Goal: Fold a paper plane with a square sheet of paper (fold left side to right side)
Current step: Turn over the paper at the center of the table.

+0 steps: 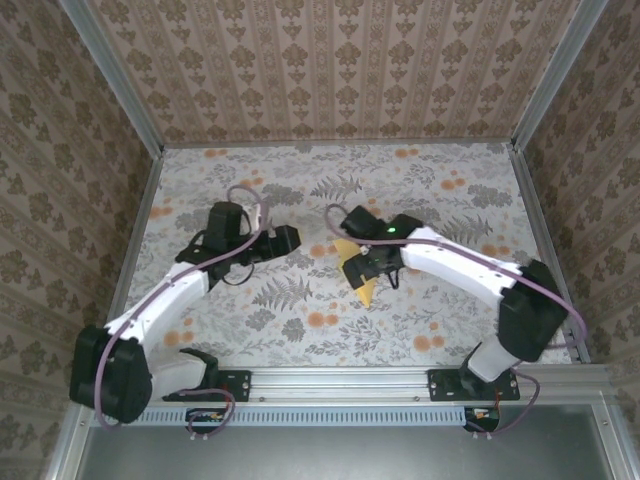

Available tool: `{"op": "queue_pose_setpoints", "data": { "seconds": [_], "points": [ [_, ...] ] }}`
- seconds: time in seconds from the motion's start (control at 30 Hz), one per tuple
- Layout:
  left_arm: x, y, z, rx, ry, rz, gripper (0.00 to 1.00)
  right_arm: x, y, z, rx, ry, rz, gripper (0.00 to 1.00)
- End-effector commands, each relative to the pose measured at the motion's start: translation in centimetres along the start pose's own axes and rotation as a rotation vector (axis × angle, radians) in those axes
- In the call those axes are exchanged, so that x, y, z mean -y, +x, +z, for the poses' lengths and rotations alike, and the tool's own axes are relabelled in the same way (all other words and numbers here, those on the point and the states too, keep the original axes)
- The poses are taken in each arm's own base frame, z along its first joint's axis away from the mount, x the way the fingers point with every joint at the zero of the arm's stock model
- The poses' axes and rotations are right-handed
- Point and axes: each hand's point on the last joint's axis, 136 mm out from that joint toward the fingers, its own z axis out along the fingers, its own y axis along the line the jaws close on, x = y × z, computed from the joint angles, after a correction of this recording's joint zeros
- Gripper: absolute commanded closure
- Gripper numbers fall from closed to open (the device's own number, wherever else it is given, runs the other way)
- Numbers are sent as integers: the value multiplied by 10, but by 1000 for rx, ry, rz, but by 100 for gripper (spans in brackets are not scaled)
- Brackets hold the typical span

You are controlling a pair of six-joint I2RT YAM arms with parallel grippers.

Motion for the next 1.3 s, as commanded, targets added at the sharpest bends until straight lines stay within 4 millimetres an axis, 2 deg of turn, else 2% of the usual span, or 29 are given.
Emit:
{"op": "queue_pose_setpoints", "data": {
  "seconds": [0.0, 0.2, 0.4, 0.57, 0.7, 0.87, 1.0, 1.13, 1.27],
  "points": [
    [26, -1, 20, -14, 93, 24, 15, 0, -15, -8, 130, -138, 138, 0],
    [30, 12, 68, -99, 101, -6, 18, 30, -18, -19, 256, -258, 318, 0],
    [26, 25, 116, -175, 115, -45, 24, 50, -10, -14, 336, -391, 488, 0],
    [20, 26, 138, -204, 109, -49, 30, 56, -2, -6, 343, -429, 530, 0],
    [15, 25, 151, -225, 103, -43, 42, 56, -2, -2, 352, -444, 515, 0],
    [3, 25, 158, -235, 75, -21, 66, 56, -5, 6, 354, -438, 496, 0],
    [-2, 19, 152, -214, 94, -4, 88, 56, -9, 15, 367, -432, 461, 0],
    [5, 17, 136, -210, 155, 41, 95, 51, -20, 16, 399, -468, 413, 0],
    [13, 21, 118, -222, 222, 91, 98, 32, -34, 18, 375, -599, 346, 2]
  ]
}}
